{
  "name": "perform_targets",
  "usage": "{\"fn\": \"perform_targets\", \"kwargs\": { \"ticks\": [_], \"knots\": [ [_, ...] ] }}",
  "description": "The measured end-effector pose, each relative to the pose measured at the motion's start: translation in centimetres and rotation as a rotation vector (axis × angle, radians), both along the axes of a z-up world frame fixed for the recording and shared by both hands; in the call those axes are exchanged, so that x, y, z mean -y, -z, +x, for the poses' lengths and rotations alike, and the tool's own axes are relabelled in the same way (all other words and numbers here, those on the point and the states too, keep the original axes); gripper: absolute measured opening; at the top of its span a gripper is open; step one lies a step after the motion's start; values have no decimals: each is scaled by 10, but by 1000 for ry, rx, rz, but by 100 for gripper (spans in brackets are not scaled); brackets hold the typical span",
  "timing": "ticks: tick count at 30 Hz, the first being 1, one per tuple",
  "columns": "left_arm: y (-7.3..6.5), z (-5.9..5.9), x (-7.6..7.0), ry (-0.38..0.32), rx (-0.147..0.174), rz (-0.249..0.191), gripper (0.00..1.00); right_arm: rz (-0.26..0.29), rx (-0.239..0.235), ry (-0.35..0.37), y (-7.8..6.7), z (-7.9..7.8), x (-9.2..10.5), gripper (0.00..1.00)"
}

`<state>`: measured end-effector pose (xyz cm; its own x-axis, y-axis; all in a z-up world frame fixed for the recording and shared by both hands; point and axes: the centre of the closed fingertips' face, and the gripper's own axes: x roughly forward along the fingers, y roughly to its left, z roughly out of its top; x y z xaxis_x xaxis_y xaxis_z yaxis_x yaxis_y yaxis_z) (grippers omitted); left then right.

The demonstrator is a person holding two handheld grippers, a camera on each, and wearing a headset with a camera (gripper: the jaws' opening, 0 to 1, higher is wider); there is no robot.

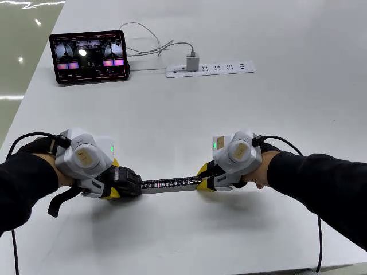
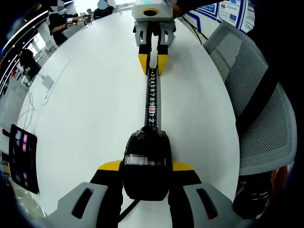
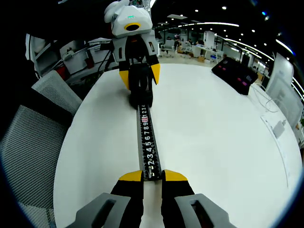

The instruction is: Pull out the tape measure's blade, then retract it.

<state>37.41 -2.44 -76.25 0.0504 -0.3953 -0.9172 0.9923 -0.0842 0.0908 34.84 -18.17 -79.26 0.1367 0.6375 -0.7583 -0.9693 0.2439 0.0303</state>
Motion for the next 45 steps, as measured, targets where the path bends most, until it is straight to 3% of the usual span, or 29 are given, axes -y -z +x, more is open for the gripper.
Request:
{"fn": "perform_targets", "kwargs": {
  "ticks": [45],
  "knots": [
    [0,0,1,1,0,-1,31,-3,-14,16,-1,-6,34,9]
  ]
}}
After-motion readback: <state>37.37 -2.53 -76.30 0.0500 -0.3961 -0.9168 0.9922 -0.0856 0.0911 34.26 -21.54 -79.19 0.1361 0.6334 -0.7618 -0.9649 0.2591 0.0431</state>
